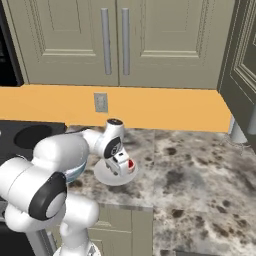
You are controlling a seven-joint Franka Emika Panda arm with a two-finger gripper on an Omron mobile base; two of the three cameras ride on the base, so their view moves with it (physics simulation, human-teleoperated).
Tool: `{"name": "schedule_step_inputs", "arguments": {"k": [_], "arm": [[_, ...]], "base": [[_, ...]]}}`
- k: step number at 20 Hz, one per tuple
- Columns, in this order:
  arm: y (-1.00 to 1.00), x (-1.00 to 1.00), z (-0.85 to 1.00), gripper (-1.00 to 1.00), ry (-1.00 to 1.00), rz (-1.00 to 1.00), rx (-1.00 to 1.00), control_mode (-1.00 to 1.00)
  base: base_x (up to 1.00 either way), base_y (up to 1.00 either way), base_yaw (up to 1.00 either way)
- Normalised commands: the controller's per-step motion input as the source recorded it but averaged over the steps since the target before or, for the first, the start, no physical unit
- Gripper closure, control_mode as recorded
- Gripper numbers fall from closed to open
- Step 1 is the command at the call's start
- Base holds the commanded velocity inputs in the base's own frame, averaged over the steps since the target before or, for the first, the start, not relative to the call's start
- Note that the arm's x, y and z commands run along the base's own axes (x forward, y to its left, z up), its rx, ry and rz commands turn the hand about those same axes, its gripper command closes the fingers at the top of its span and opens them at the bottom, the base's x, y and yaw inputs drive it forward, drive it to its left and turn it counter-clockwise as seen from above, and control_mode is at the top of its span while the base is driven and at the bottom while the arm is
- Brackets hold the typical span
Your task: Place one of the steaks on the plate and the other in the bowl. Then place the bowl in the fridge.
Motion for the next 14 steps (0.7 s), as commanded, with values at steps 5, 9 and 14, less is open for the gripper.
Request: {"name": "schedule_step_inputs", "arguments": {"k": [5, 9, 14], "arm": [[0.0, 0.01, -0.26, 1.0, 0.06, 0.02, 0.0, -1.0], [0.0, 0.12, -0.19, 1.0, 0.02, 0.06, 0.0, -1.0], [0.0, 0.11, -0.27, 1.0, 0.04, 0.06, 0.02, -1.0]], "base": [[0.0, 0.0, 0.0], [0.0, 0.0, 0.0], [0.0, 0.0, 0.0]]}}
